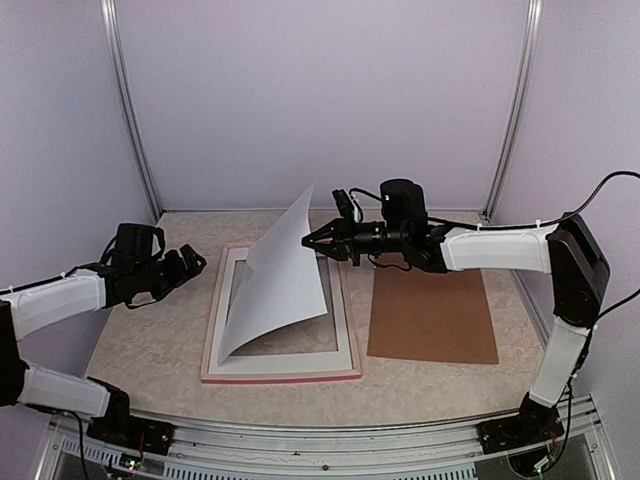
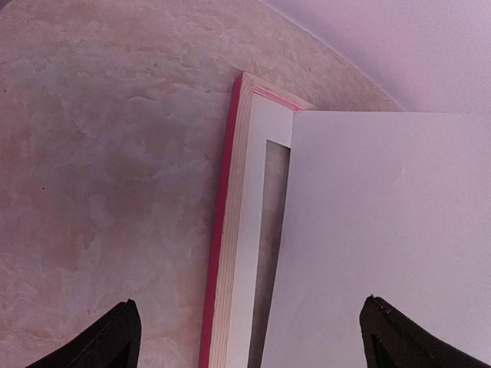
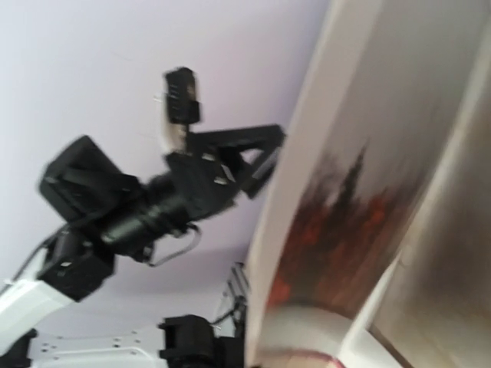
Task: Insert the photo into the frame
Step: Place the photo on the mat board.
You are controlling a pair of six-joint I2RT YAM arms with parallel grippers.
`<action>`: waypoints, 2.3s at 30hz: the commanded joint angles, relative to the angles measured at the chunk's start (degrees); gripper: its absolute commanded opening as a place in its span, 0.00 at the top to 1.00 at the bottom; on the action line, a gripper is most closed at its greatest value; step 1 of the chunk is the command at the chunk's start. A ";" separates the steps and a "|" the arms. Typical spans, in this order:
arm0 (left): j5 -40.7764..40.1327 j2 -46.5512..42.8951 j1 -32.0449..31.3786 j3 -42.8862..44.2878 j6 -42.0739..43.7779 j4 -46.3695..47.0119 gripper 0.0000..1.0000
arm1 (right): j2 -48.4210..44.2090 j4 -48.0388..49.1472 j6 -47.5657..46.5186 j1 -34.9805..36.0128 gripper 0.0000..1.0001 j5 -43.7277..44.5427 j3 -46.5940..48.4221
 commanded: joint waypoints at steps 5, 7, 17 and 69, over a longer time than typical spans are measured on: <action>-1.62 -1.93 2.10 2.79 1.71 -2.62 0.01 | 1.83 -1.44 -0.34 3.09 1.00 -1.39 10.50; -1.68 -2.08 2.39 2.96 1.75 -2.78 0.01 | 3.16 -2.08 -0.40 3.64 1.00 -1.89 12.76; -2.03 -3.48 4.71 2.98 2.10 -3.63 0.01 | 9.56 -7.45 -2.54 6.66 1.00 -4.15 27.59; 0.98 -6.24 6.90 0.24 2.43 -2.43 0.01 | 5.72 -13.89 -8.08 -0.59 1.00 14.29 -5.20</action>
